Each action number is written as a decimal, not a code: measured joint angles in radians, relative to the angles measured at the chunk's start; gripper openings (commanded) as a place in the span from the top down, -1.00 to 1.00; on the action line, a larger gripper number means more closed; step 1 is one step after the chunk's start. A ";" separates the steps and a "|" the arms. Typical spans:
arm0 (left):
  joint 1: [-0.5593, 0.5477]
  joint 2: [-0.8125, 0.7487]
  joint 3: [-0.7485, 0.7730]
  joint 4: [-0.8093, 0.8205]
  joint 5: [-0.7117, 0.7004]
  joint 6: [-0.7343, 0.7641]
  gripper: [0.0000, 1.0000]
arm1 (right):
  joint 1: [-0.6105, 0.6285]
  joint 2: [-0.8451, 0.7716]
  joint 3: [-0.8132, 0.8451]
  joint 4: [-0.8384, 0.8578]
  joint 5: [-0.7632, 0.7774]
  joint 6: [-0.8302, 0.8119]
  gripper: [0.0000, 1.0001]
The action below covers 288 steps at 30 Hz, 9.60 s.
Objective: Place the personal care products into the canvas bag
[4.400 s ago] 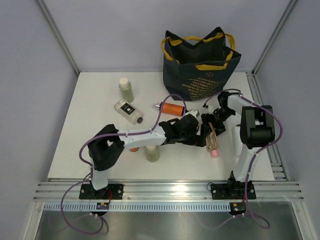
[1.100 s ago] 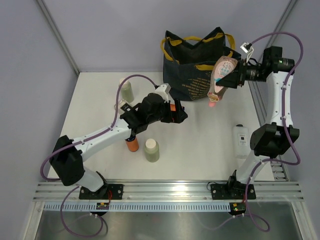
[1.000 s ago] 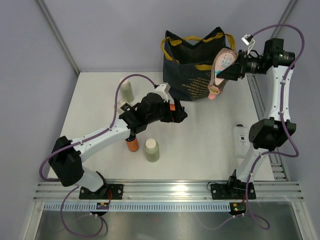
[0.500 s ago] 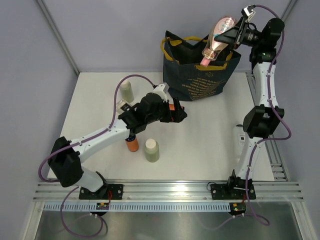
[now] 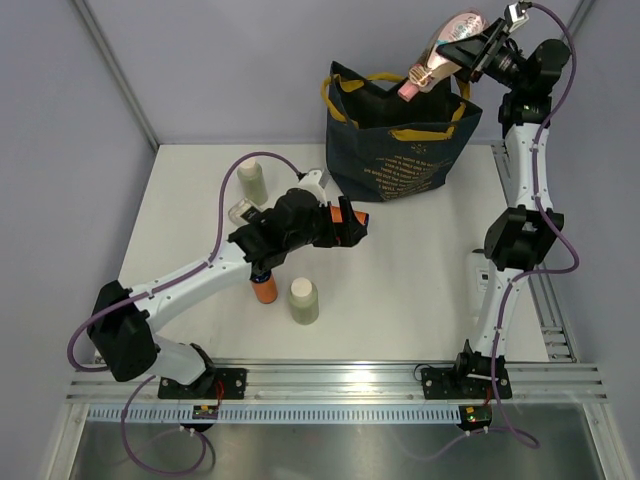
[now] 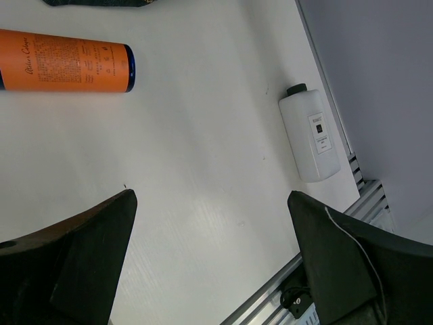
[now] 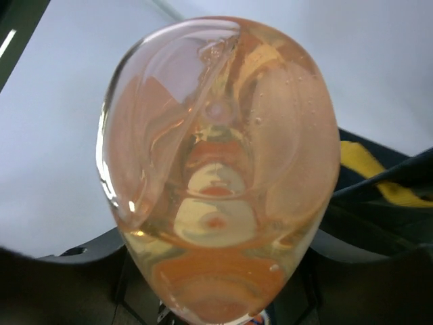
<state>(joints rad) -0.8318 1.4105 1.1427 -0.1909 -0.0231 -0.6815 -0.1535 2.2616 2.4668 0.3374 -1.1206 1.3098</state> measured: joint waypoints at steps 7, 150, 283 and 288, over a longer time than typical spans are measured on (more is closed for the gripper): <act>0.004 -0.016 -0.016 -0.004 -0.010 0.002 -0.98 | 0.035 -0.085 -0.177 -0.283 0.195 -0.443 1.00; -0.002 0.154 -0.044 0.290 0.312 -0.045 -0.98 | -0.274 0.060 -0.947 -1.625 -0.187 -2.146 1.00; -0.270 -0.071 -0.294 -0.307 -0.446 -0.024 0.47 | 0.292 -0.958 -1.015 -1.196 0.198 -1.815 -0.96; -0.215 -0.068 -0.294 -0.227 -0.333 -0.011 0.83 | 0.219 -0.969 -1.074 -1.157 0.127 -1.740 -0.95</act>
<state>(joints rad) -1.0470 1.3430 0.8486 -0.4175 -0.3565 -0.6922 0.0658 1.2926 1.3930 -0.8200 -0.9932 -0.4301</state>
